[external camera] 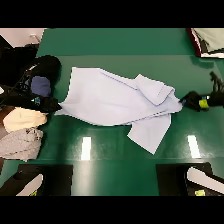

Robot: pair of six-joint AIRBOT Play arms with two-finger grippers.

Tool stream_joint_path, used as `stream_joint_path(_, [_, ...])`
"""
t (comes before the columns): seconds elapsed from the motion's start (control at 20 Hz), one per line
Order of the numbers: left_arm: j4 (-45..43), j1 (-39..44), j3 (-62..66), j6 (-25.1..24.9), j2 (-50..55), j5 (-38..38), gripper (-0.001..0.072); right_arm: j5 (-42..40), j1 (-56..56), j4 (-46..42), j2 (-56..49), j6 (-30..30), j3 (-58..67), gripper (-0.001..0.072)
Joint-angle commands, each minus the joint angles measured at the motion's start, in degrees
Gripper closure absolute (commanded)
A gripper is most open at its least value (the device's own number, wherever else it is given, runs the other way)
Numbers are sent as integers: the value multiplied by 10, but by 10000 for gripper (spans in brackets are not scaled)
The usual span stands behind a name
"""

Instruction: Fold the shirts.

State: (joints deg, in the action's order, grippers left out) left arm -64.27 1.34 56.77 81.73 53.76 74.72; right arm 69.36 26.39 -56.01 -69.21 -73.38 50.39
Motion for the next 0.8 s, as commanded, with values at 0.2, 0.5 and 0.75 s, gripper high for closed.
stream_joint_path(0.2, [4, 0, 1, -7, 3, -21, 685, -38, -4, 7, 62, 24, -163, 287])
stream_joint_path(0.5, [4, 0, 1, -8, 3, -12, 685, -88, -104, 10, 3, 16, -134, 411])
stream_joint_path(0.75, [5, 0, 2, -7, 3, 6, 686, -53, -106, 6, 25, 13, -91, 700])
